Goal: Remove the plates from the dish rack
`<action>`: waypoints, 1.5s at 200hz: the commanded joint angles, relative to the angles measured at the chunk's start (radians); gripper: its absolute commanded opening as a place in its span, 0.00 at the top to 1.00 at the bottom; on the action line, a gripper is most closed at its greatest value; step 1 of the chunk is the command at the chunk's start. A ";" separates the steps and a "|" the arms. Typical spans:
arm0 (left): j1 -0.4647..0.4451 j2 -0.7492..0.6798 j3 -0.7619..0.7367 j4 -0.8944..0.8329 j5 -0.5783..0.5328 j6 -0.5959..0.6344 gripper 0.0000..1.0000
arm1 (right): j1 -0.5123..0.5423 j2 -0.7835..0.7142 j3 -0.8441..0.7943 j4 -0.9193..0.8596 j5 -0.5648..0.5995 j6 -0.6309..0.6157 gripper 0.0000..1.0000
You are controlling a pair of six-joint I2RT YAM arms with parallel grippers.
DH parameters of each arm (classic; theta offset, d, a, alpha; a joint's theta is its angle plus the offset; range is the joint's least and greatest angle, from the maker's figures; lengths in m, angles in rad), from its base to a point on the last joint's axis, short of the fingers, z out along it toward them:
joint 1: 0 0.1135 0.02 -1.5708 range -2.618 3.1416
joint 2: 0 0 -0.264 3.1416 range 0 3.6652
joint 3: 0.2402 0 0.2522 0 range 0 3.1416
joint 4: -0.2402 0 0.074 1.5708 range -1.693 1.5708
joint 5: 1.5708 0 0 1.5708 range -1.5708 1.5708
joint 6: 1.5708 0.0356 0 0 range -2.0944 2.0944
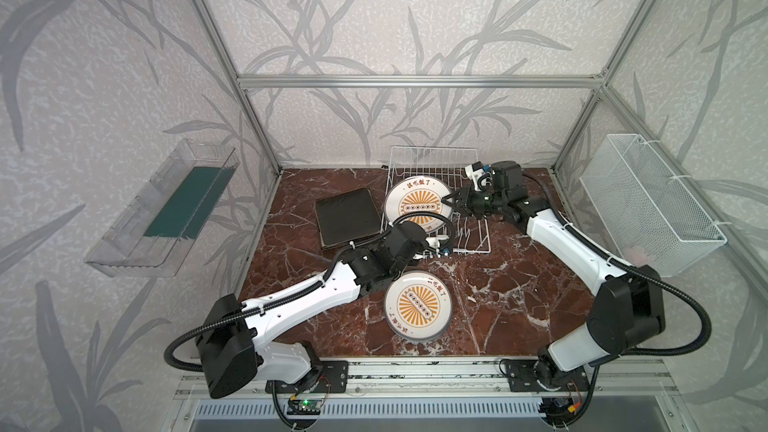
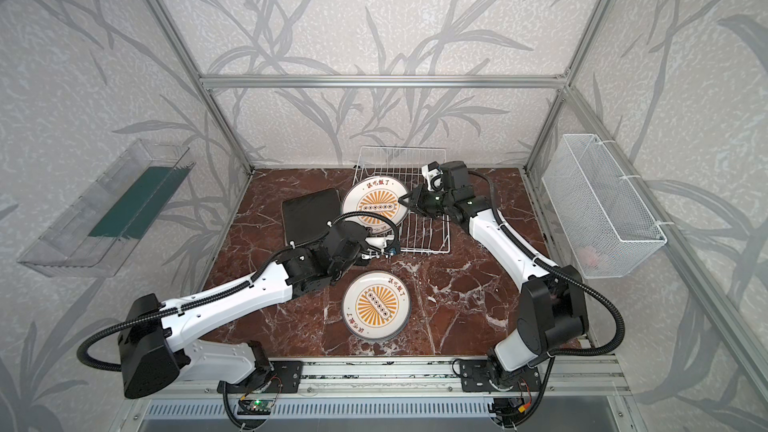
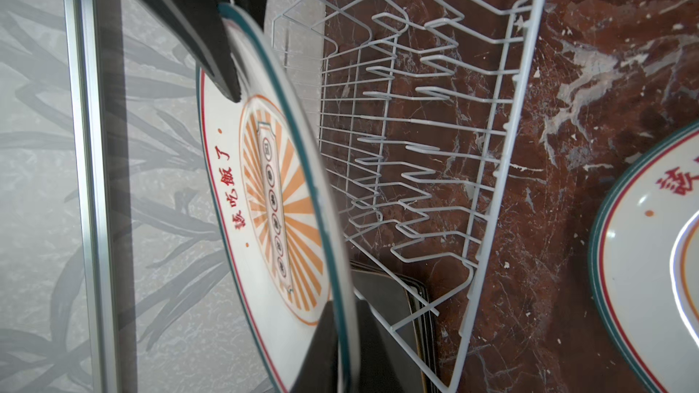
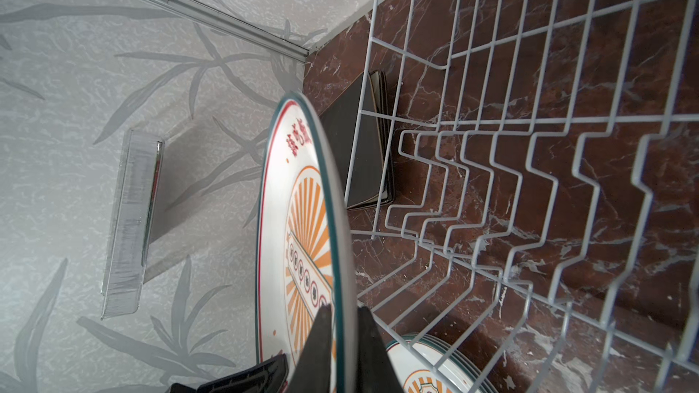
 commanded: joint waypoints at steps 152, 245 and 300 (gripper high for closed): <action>0.544 -0.223 -0.033 0.058 1.083 -1.231 0.34 | -0.150 -0.201 -0.193 0.312 -0.186 -0.213 1.00; 0.551 0.013 0.062 0.210 1.290 -1.373 0.38 | -0.139 -0.217 -0.248 0.347 -0.247 -0.317 1.00; 0.548 0.002 0.026 0.244 1.345 -1.394 0.59 | -0.120 -0.201 -0.256 0.367 -0.272 -0.347 1.00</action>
